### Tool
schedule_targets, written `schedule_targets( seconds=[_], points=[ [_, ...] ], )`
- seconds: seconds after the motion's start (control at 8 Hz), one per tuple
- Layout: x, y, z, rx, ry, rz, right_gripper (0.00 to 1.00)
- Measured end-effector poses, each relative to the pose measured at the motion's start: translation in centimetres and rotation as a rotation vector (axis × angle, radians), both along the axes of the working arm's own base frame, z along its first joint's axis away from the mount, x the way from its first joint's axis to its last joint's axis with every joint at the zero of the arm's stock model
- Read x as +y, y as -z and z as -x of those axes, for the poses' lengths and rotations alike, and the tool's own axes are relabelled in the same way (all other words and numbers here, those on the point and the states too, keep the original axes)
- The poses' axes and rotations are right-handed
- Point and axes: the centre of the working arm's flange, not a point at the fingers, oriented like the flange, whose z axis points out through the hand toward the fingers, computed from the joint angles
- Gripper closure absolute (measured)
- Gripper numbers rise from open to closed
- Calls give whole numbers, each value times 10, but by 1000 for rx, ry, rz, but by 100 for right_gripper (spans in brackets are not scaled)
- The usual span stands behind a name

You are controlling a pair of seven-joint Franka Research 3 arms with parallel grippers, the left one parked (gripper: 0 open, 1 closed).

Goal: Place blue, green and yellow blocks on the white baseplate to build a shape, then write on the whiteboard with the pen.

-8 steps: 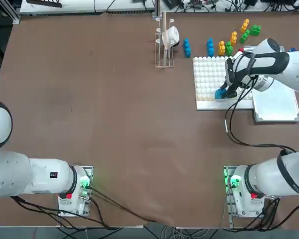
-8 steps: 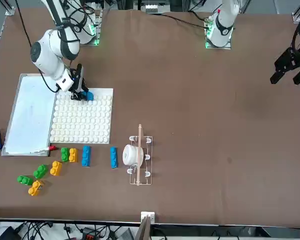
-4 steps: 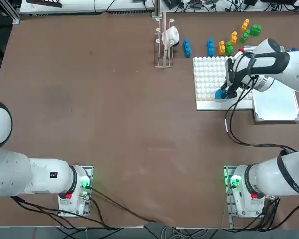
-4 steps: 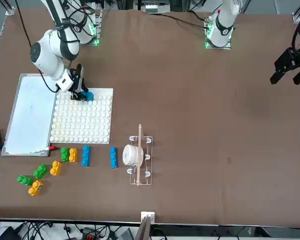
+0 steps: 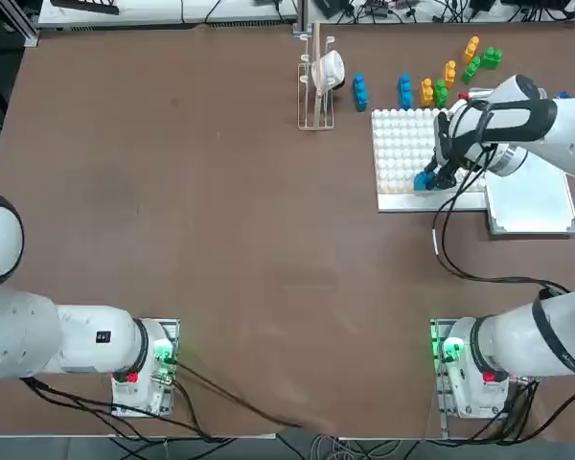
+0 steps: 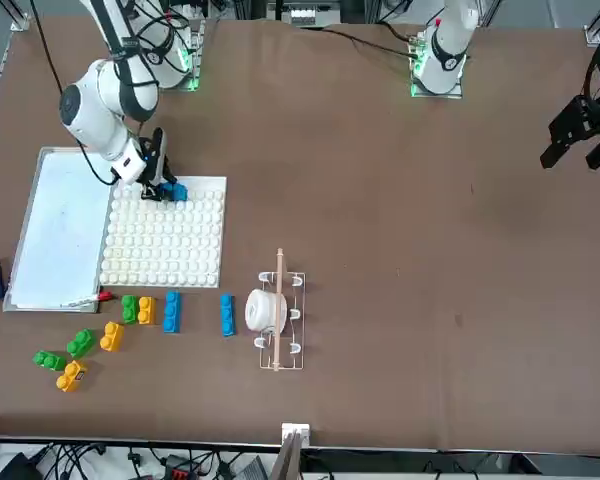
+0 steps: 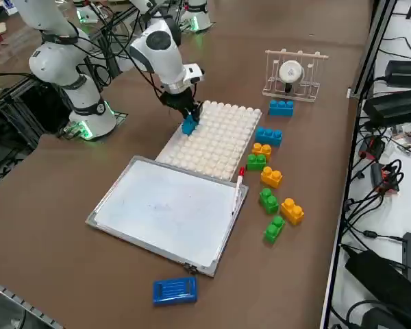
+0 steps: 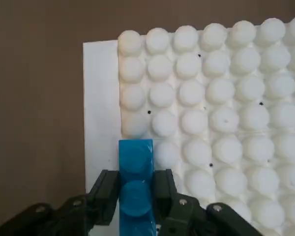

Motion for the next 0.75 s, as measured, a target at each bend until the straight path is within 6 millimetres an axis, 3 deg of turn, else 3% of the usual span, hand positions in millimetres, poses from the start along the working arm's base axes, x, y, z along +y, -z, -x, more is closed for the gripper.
schedule_targets(
  seconds=[0.75],
  points=[
    [-5, 4, 0, 3, -6, -3, 61]
  ],
)
